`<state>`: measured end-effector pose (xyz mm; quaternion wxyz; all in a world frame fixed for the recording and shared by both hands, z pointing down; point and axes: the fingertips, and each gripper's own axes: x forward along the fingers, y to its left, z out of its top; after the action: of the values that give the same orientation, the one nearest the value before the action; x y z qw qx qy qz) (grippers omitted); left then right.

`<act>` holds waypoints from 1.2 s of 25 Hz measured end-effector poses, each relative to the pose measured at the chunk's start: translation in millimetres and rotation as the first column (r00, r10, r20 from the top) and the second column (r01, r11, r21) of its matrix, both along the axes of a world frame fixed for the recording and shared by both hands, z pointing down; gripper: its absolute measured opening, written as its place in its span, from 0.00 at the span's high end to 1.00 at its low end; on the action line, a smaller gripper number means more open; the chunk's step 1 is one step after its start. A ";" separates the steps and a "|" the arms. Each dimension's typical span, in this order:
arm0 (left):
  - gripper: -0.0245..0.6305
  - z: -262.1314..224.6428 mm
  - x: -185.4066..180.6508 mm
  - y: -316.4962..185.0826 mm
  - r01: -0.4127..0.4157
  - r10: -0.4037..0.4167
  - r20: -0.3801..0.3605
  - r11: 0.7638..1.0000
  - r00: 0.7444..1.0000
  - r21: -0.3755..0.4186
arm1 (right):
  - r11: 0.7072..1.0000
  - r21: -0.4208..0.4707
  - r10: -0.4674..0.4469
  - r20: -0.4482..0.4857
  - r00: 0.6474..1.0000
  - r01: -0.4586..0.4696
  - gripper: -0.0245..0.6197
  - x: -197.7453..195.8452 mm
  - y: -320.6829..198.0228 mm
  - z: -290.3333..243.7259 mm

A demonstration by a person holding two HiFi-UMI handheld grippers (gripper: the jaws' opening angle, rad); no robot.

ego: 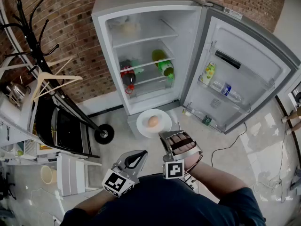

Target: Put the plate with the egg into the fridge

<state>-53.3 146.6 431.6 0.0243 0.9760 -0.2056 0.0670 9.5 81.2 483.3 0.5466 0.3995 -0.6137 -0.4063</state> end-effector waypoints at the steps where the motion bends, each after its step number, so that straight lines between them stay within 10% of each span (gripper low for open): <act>1: 0.96 0.1 0.7 0.4 0.002 -0.002 -0.001 1.000 1.000 0.001 | 1.000 0.003 -0.002 0.001 1.000 0.002 0.93 -0.2 0.6 0.0; 30: 0.96 21.7 53.5 1.0 0.118 -0.117 0.019 0.992 0.993 -0.045 | 0.996 0.071 -0.061 0.033 0.998 0.058 0.93 54.1 -33.4 -5.9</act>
<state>0.3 147.6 453.3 0.0491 0.9609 -0.2612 0.0779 63.6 47.7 477.4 0.5090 0.4070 -0.6203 -0.4365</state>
